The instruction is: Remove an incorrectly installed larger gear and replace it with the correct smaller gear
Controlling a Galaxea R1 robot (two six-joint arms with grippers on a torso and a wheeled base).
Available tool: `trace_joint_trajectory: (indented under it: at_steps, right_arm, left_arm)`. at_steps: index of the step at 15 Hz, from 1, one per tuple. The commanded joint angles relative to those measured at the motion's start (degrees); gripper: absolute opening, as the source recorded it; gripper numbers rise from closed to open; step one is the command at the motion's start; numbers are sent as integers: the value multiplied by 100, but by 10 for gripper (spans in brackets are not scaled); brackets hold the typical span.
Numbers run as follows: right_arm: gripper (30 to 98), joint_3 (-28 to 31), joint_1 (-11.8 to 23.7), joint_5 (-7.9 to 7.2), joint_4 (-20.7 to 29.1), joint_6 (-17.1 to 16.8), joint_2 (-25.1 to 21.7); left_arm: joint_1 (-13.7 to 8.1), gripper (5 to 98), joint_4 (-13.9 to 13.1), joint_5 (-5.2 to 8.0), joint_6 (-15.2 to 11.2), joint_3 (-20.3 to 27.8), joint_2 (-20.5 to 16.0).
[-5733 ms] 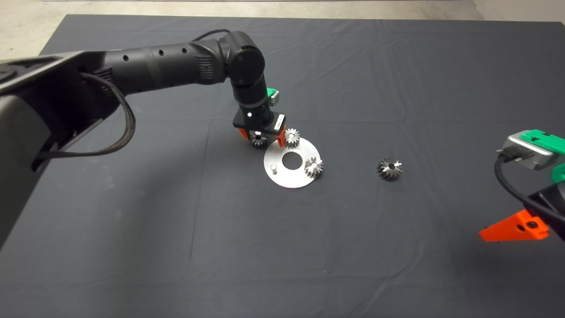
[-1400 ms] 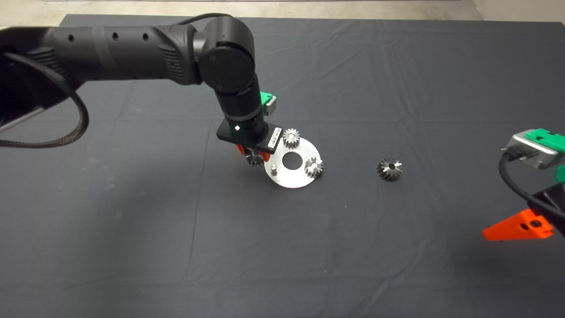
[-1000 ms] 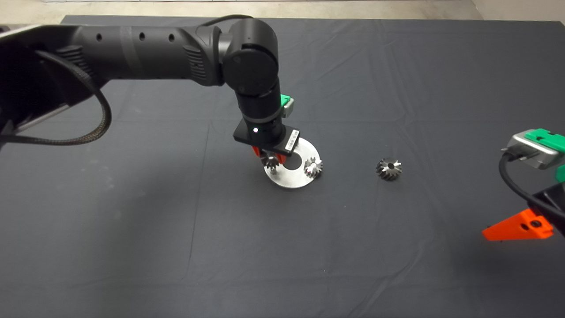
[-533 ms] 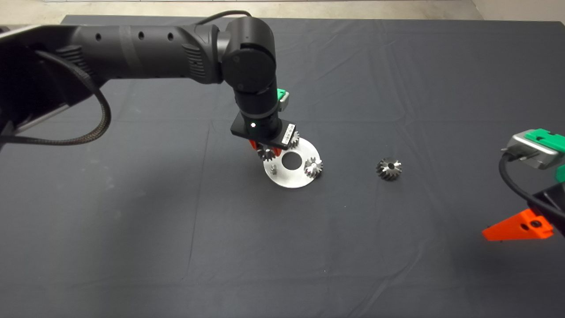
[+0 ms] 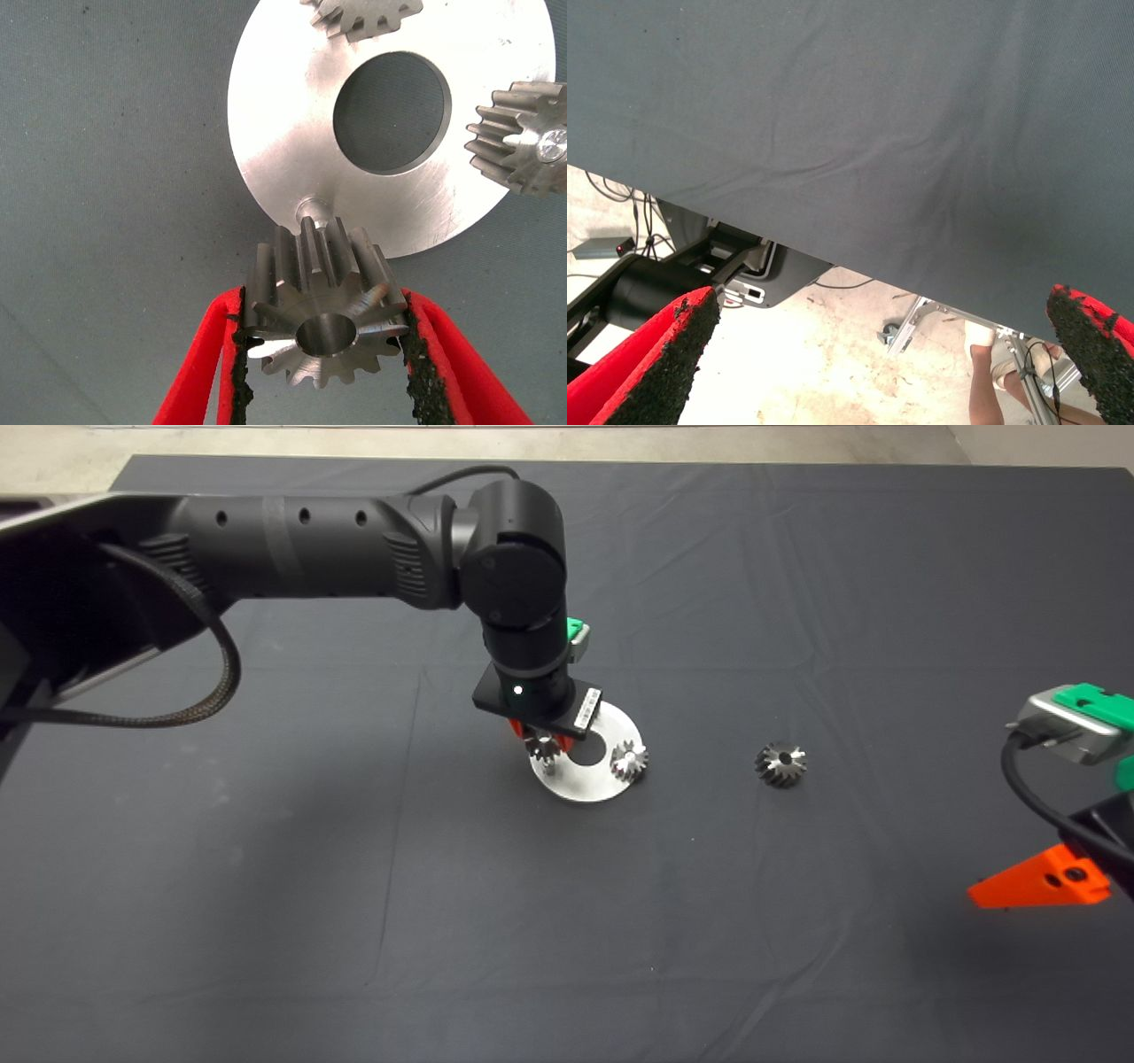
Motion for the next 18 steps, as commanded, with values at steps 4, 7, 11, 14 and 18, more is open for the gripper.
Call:
trace_joint_trajectory:
  at_steps: [4, 7, 11, 14, 18]
  right_arm:
    - [976, 26, 111, 8, 198, 0, -3]
    - [976, 26, 112, 8, 198, 0, -3]
    - [976, 26, 111, 8, 198, 0, -3]
    - [976, 35, 111, 8, 198, 0, -3]
    - [976, 35, 104, 8, 207, 0, -12]
  left_arm:
    - [-8, 347, 54, 61, 35, -118, 98]
    - [60, 347, 63, 105, 37, -127, 98]
    - [211, 347, 143, 123, 37, -127, 89]
    - [220, 347, 151, 123, 37, -127, 89]
    - [220, 347, 160, 114, 37, -144, 89]
